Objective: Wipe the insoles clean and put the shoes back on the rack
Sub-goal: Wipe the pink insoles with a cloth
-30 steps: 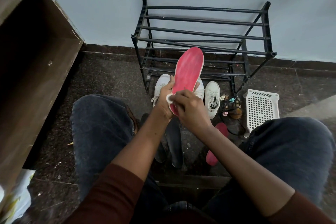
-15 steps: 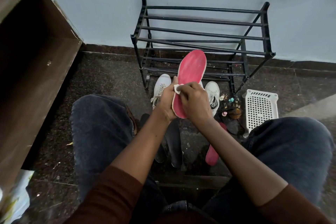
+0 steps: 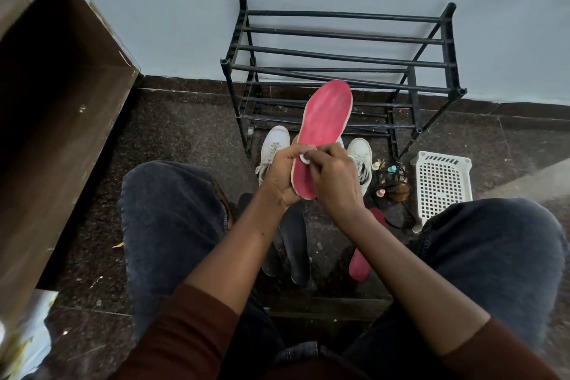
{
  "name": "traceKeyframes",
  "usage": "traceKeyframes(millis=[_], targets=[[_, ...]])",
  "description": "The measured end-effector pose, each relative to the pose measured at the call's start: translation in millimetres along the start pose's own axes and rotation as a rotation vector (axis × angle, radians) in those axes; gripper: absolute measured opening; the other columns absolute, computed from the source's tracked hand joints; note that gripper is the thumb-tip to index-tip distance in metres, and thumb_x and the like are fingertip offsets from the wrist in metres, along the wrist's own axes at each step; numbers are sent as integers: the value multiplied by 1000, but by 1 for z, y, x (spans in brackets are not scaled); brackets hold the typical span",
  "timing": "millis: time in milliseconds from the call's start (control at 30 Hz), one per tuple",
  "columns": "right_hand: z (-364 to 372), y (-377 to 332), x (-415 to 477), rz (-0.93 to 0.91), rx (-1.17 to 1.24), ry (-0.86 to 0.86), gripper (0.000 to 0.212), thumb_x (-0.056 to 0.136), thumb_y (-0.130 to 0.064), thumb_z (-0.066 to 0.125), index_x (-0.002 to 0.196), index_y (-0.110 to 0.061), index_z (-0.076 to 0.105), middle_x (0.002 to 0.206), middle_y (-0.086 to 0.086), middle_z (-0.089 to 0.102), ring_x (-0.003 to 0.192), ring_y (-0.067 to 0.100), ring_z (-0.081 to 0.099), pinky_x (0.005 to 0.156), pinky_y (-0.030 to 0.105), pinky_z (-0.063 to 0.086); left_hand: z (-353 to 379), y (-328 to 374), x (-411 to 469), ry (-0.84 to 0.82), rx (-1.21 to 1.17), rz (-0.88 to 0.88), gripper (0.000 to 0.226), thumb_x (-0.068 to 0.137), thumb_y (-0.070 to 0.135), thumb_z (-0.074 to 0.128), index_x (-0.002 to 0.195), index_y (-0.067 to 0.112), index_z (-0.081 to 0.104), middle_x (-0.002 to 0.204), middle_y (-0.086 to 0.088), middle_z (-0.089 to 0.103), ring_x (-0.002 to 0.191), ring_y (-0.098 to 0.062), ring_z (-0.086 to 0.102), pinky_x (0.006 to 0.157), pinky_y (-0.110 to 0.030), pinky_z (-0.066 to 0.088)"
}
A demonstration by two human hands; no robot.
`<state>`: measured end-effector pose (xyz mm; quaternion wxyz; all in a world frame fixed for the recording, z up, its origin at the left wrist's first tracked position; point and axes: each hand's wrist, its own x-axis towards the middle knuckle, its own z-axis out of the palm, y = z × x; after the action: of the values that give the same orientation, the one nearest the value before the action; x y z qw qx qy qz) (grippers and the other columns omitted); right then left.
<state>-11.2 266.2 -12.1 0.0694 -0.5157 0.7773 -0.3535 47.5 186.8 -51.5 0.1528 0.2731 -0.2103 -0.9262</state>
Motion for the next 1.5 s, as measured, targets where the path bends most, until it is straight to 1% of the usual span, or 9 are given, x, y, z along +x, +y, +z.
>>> traceKeyframes(millis=[133,433,567,700,1000,1133,1300,1400,1500], targets=[[3,-4,11,37,-11,36,20,86,0,55,98,-1,71,93,21,62,82,36,59,69,37,47,1,7,1,19,-101,51,42,74,20,42,94,-5,69,87,-15,69,79,-25,69,74,-30,58],[-2,-9,-18,110,42,-173,23,85,3,54,100,-2,70,101,17,65,88,28,62,77,26,47,-2,11,4,128,-163,155,47,73,19,44,113,-2,54,97,-18,61,84,-28,59,85,-37,47],[-13,-6,-9,247,185,-195,17,85,-1,58,92,-6,72,94,8,69,64,9,56,56,7,40,-6,11,1,138,-99,142,56,70,17,43,124,1,45,99,-17,55,85,-29,55,82,-38,45],[-18,0,24,226,121,23,19,87,-2,57,99,-3,70,101,13,66,87,22,61,69,10,33,-8,13,-3,94,-79,194,49,69,13,40,116,1,50,86,-13,66,73,-24,64,71,-31,53],[3,-3,-6,143,43,-143,24,87,4,53,103,-1,69,102,17,63,87,29,62,77,30,49,-9,13,1,73,-174,206,60,56,16,54,114,0,54,94,-19,66,80,-32,68,73,-37,58],[-1,-4,-23,119,56,-281,22,84,4,55,98,-3,70,103,13,65,92,25,61,80,24,45,-19,5,8,42,-271,285,48,68,11,43,103,22,73,102,-15,69,87,-32,68,80,-41,56],[-16,-2,-4,265,258,-209,22,81,2,60,91,-11,74,91,2,68,80,11,59,64,1,37,-19,8,0,-10,-161,151,51,57,18,54,101,-4,69,90,-21,68,78,-32,69,72,-39,58],[-12,-6,7,197,151,-106,20,83,2,59,96,-6,72,96,10,68,83,16,60,68,7,38,-15,8,-2,13,-153,158,51,63,20,49,106,-5,62,88,-18,69,76,-29,68,72,-33,57],[-1,-13,1,107,28,-194,20,83,4,59,98,-1,70,98,16,65,86,30,61,77,34,49,-6,7,-5,-16,-170,152,54,61,18,52,108,-7,63,88,-19,69,76,-30,70,69,-34,59]])
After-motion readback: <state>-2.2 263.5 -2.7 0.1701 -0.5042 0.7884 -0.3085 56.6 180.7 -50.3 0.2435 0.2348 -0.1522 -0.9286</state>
